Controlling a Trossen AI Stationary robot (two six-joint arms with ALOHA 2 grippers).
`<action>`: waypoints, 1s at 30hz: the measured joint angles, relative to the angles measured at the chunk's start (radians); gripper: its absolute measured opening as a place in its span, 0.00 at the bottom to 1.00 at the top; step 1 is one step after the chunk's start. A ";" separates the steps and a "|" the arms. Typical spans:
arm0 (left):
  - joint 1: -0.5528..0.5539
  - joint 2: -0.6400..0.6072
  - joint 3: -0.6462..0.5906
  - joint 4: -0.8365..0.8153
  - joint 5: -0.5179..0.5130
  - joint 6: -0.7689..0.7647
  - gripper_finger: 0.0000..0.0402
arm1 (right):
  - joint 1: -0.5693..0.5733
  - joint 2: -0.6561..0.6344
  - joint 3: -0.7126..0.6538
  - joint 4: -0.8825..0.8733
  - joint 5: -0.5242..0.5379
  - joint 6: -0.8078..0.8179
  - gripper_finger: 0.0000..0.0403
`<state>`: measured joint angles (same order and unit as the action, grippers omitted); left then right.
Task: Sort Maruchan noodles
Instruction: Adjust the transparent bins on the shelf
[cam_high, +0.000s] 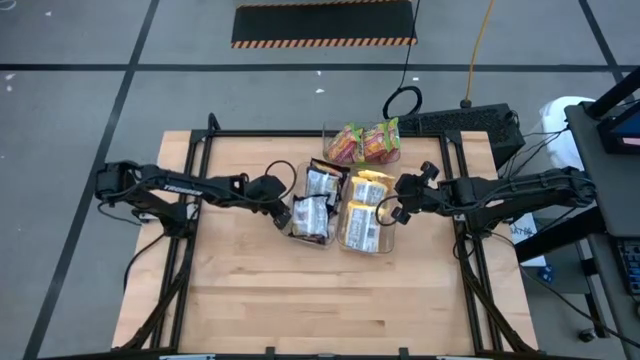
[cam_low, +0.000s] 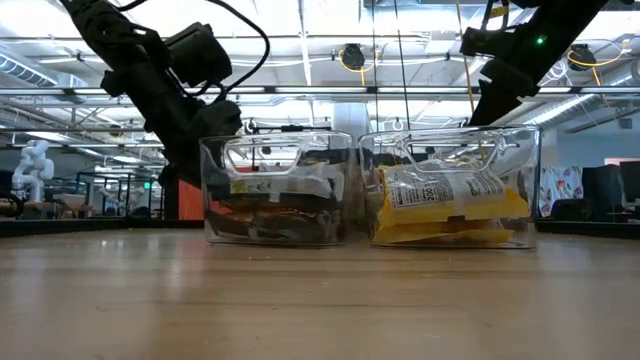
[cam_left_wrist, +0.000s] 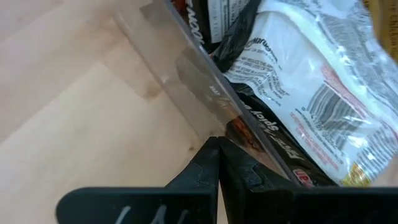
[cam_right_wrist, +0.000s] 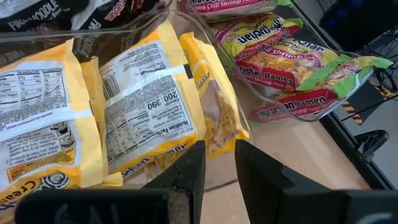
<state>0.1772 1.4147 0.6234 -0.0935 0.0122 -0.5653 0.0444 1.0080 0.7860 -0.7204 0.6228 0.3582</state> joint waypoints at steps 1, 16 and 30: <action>-0.005 0.000 0.000 0.005 0.000 -0.006 0.01 | 0.000 0.000 0.000 -0.001 0.000 -0.004 0.20; -0.009 -0.076 0.001 -0.167 -0.055 -0.020 0.01 | 0.000 0.000 0.000 -0.190 -0.130 0.112 0.20; 0.047 -0.303 0.001 -0.289 -0.092 -0.016 0.01 | 0.001 0.000 -0.287 0.202 -0.288 0.176 0.20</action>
<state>0.2241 1.1119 0.6243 -0.3824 -0.0803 -0.5809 0.0456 1.0084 0.4989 -0.5183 0.3349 0.5346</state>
